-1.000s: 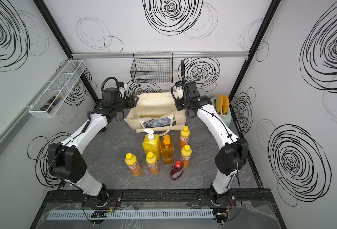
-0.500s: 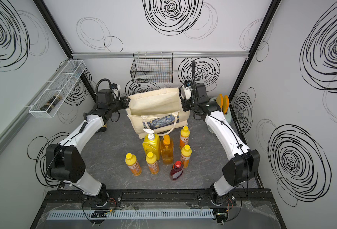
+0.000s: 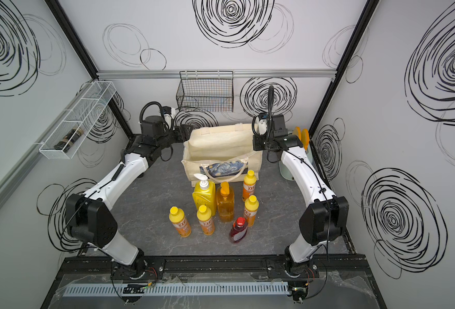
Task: Pack dish soap into the shopping bag
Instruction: Adjust the shopping bag at the center of the board.
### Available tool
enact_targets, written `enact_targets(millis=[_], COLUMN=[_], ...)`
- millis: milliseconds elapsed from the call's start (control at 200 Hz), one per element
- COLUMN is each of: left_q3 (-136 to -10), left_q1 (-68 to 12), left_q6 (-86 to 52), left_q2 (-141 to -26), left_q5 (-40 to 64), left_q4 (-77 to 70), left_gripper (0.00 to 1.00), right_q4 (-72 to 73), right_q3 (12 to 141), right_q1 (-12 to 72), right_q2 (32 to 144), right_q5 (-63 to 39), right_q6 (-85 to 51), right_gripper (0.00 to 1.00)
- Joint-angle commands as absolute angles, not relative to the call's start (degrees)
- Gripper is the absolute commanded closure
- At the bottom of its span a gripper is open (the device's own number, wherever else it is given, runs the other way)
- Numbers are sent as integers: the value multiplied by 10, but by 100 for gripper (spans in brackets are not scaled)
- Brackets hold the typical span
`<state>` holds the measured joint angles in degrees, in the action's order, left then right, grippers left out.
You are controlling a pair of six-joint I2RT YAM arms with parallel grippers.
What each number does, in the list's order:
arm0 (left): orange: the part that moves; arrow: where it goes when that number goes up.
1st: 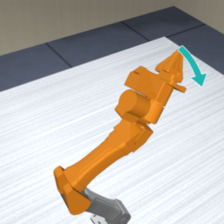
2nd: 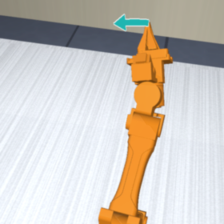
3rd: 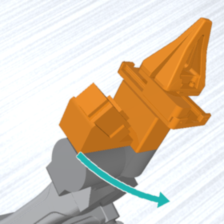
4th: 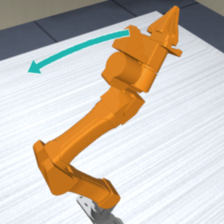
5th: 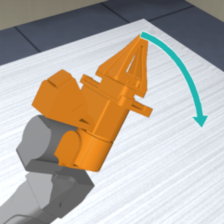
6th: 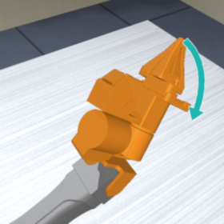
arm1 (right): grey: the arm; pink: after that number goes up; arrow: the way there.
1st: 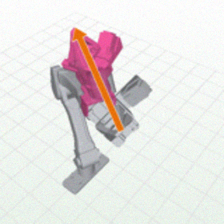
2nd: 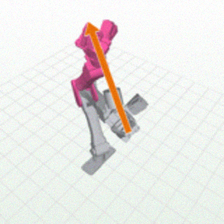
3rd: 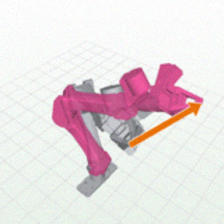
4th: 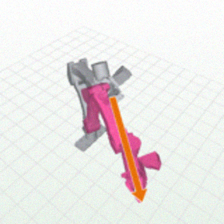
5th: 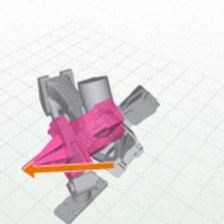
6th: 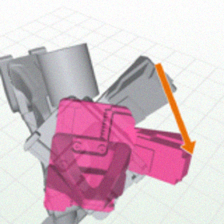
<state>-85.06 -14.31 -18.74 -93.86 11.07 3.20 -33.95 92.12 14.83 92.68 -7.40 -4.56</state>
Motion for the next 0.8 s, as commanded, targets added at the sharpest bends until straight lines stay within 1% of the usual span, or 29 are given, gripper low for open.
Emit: enact_targets(millis=[0,65,145,230,275,370,450,505,605,675,720,796], left_q3=[-877,-869,-850,-845,-852,-870,-869,-864,-851,-851,-855,-855], left_q1=[-154,-159,-163,-176,-184,-188,-186,-182,-171,-170,-169,-168], left_q6=[-160,-149,-142,-135,-129,-126,-125,-126,-136,-136,-135,-134], left_q2=[-922,-900,-874,-874,-885,-914,-921,-920,-921,-930,-936,-937], left_q5=[51,26,18,20,18,28,39,50,95,105,107,106], left_q4=[57,91,118,143,154,178,175,163,139,137,143,143], left_gripper=[26,25,29,32,37,50,59,67,74,77,80,80], right_q4=[-345,-345,-344,-341,-341,-336,-327,-323,-316,-313,-309,-303], right_q3=[922,919,919,919,919,918,910,905,900,898,898,893], right_q1=[146,145,145,146,146,145,146,146,146,146,147,147], right_q2=[921,922,925,928,927,920,908,900,890,885,881,875], right_q5=[-87,-89,-89,-90,-92,-93,-92,-88,-85,-84,-84,-82], right_q6=[-61,-63,-64,-63,-62,-59,-55,-53,-53,-52,-52,-51], right_gripper=[98,98,96,94,92,89,86,86,84,79,79,79])
